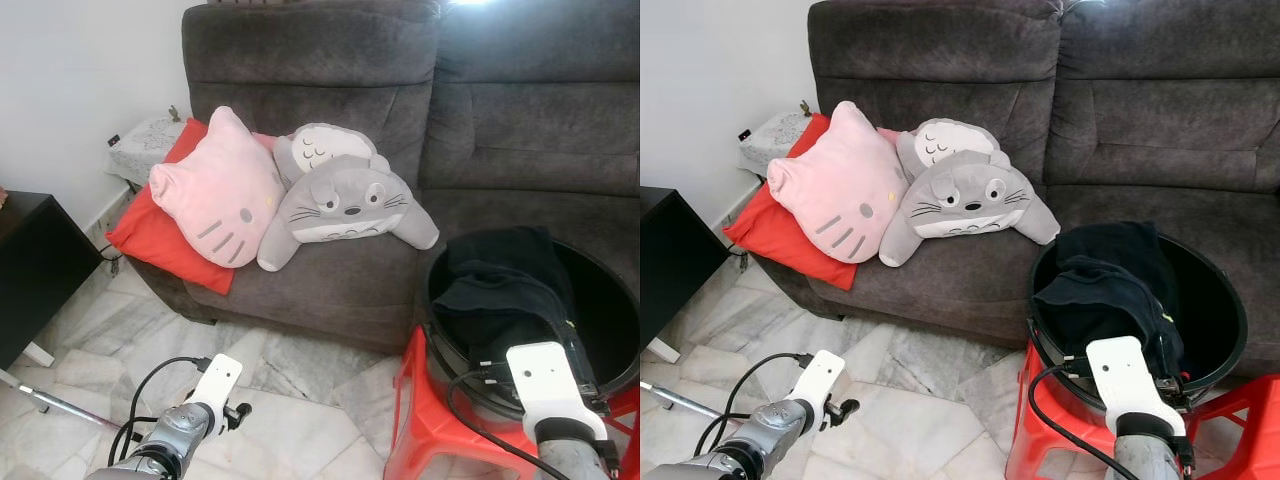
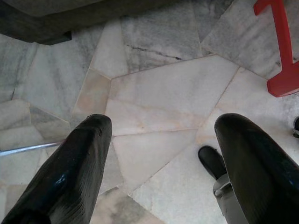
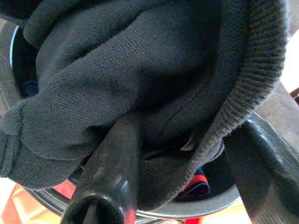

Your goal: Hang hanger

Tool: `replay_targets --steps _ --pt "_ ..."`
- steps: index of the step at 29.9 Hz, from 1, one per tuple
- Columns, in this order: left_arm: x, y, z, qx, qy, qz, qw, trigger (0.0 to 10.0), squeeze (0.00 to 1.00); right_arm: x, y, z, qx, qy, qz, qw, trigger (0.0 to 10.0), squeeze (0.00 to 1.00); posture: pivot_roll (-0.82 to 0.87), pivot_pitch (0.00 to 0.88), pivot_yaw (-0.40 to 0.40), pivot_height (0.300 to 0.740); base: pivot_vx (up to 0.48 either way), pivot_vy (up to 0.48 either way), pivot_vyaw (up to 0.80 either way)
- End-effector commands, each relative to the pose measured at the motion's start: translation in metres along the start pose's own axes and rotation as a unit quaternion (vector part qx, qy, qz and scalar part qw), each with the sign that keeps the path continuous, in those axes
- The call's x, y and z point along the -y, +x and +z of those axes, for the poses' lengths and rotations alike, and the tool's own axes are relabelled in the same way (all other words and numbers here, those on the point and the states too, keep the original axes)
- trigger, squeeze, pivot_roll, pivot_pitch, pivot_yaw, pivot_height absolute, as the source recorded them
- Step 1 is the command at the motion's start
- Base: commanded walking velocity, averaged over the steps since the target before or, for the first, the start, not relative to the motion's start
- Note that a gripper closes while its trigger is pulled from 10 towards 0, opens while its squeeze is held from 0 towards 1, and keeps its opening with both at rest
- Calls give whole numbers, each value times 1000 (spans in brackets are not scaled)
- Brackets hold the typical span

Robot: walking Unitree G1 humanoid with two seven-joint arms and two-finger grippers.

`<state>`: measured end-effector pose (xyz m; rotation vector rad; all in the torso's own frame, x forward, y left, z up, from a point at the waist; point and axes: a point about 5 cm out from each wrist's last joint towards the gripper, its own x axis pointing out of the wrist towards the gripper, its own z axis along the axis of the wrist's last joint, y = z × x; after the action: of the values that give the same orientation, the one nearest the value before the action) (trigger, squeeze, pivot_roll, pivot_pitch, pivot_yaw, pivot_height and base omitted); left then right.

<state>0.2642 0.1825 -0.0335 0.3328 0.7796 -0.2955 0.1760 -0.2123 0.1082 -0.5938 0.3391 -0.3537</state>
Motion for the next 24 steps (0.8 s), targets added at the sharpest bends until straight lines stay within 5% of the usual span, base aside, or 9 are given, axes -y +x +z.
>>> replay_targets --steps 1,11,24 --pt "-4 -1 -3 -7 4 5 1000 10000 0 -1 1 0 -6 16 -4 1000 0 0 -285 0 130 740 0 0 0" --pt "-3 -1 -3 -6 4 4 1000 10000 0 18 6 9 18 18 -78 997 0 0 -285 0 129 740 0 0 0" --pt "-3 -1 -2 -5 5 4 1000 10000 0 17 6 10 20 23 -82 996 0 0 -286 0 128 740 0 0 0"
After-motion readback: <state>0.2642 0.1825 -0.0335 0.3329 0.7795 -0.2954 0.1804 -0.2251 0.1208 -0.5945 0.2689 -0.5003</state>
